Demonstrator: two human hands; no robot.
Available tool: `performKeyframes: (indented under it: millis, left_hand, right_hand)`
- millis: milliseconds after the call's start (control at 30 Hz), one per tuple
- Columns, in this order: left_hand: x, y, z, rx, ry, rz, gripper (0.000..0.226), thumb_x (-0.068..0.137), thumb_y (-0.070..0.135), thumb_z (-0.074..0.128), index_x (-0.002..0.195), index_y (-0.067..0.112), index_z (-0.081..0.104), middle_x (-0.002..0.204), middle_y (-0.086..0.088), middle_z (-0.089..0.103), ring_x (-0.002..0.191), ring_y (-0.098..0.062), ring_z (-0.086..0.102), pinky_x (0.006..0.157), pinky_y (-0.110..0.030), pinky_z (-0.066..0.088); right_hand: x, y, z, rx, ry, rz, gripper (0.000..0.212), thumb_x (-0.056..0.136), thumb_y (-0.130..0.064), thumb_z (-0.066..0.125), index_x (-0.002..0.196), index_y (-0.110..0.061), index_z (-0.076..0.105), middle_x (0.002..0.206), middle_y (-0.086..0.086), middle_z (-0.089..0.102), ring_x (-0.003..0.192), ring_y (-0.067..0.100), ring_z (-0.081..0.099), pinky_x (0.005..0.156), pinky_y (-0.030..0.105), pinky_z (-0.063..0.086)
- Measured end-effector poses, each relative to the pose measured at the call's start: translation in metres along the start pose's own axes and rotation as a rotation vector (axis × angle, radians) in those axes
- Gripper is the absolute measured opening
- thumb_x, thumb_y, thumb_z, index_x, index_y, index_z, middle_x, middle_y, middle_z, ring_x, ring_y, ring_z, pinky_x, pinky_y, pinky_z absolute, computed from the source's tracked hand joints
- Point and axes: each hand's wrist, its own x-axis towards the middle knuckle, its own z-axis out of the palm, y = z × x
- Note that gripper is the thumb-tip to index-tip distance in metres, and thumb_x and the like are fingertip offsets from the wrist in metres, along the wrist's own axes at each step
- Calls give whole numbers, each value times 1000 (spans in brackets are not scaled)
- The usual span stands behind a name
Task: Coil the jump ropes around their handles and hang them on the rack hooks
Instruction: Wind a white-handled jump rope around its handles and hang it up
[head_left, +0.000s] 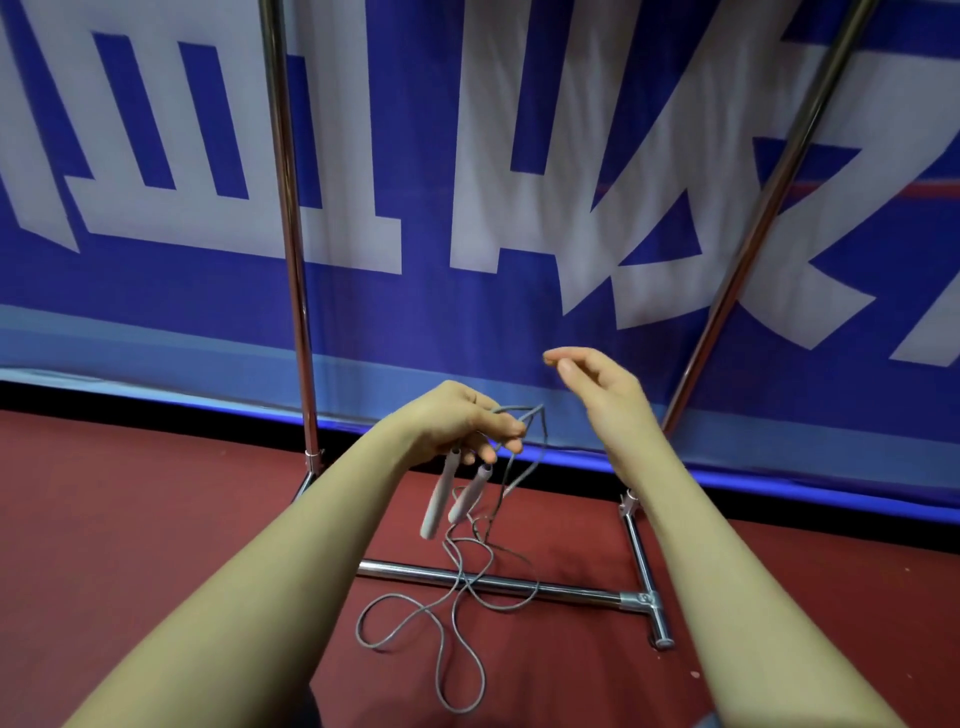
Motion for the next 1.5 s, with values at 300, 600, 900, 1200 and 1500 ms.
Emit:
performKeyframes:
  millis: [300, 600, 900, 1200, 1500]
  left_hand:
    - [-11, 11, -10, -44, -111, 97, 12, 82, 18, 69, 75, 15, 77, 72, -4, 71, 46, -10, 43, 54, -20, 36]
    - [-4, 6, -8, -295, -86, 106, 46, 81, 46, 54, 86, 3, 67, 72, -9, 70, 68, -20, 68, 75, -28, 55]
    - [-1, 1, 4, -353, -86, 188, 23, 86, 30, 64, 83, 8, 63, 66, -2, 61, 61, -16, 61, 68, -25, 52]
    - [1, 10, 14, -194, 258, 275, 30, 97, 36, 55, 78, 15, 46, 53, 8, 30, 47, -11, 25, 48, -22, 27]
    - [3, 27, 9, -730, 560, 221, 41, 85, 49, 66, 75, 12, 53, 49, 6, 27, 45, -11, 24, 46, -24, 24]
  right_hand:
    - [-9, -4, 1, -43, -331, 119, 27, 93, -21, 61, 68, -14, 67, 59, -3, 52, 55, 10, 38, 60, 22, 37]
    - [-4, -16, -2, 43, -55, 10, 31, 94, -20, 60, 63, -13, 62, 47, -11, 36, 51, 14, 28, 53, 30, 27]
    - [0, -11, 0, 219, 159, 43, 31, 99, -20, 51, 70, -10, 57, 44, -14, 32, 46, 4, 28, 50, 22, 29]
    - [-2, -4, -2, 362, 121, 153, 21, 93, -14, 59, 75, -7, 68, 54, -3, 53, 54, 9, 46, 55, 21, 40]
    - [-12, -24, 6, 450, -293, 226, 18, 92, -6, 51, 93, -2, 68, 72, 6, 71, 51, 12, 57, 56, 22, 51]
